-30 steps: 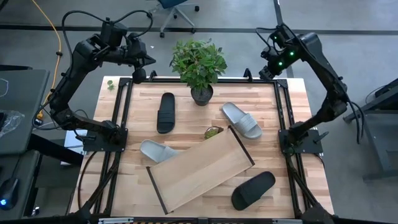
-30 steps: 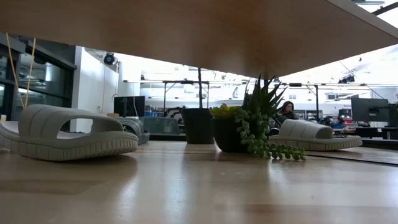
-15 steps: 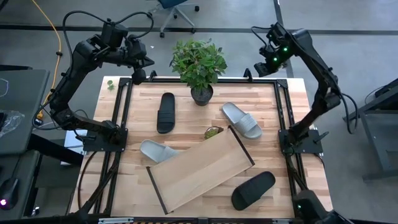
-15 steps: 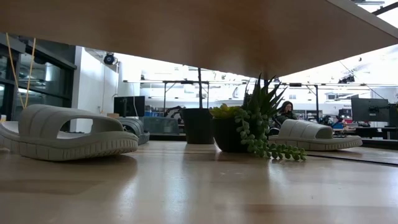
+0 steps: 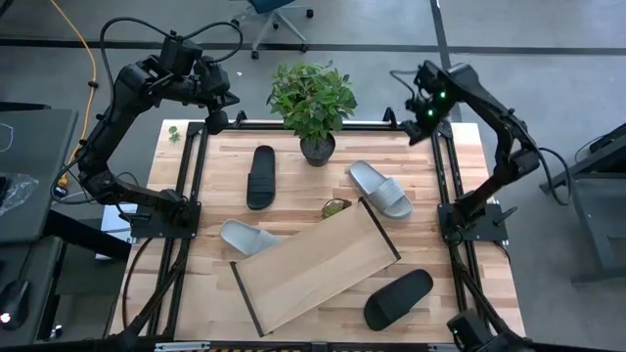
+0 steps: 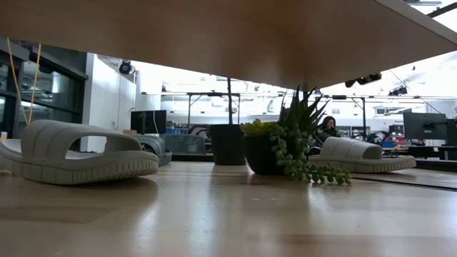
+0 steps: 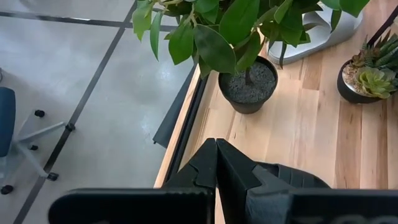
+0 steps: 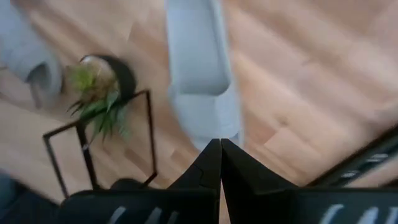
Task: Pick and place slides into the shelf
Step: Put the right gray slipper on the shelf
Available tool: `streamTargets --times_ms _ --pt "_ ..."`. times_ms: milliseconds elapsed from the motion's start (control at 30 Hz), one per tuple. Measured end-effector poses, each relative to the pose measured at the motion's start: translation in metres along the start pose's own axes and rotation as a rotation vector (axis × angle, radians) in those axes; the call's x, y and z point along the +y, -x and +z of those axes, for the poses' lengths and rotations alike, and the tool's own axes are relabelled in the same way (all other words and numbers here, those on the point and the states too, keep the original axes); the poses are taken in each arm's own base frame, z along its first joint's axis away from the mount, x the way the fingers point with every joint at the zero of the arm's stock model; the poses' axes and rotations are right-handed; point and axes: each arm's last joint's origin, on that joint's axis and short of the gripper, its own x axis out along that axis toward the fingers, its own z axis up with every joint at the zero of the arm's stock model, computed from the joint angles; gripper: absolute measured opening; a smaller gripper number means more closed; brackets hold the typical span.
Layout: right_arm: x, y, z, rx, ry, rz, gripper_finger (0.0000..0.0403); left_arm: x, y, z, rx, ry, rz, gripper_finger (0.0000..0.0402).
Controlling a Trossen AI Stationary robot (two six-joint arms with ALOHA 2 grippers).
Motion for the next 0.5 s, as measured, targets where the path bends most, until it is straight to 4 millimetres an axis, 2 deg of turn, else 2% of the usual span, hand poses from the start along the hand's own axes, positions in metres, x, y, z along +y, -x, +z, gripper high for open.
streamTargets --times_ms 233,333,500 --pt "0.0 -0.038 -0.01 0.082 0.028 0.009 0.0 0.0 0.0 0.0 0.0 -0.019 0.0 0.0001" --pt "0.002 -0.05 -0.006 0.058 0.092 0.014 0.0004 0.0 0.0 0.0 0.0 -0.02 0.0 0.0001" --pt "0.007 -0.058 0.003 -0.021 0.18 0.06 0.0029 0.0 0.0 0.0 0.0 -0.02 0.0 0.0001"
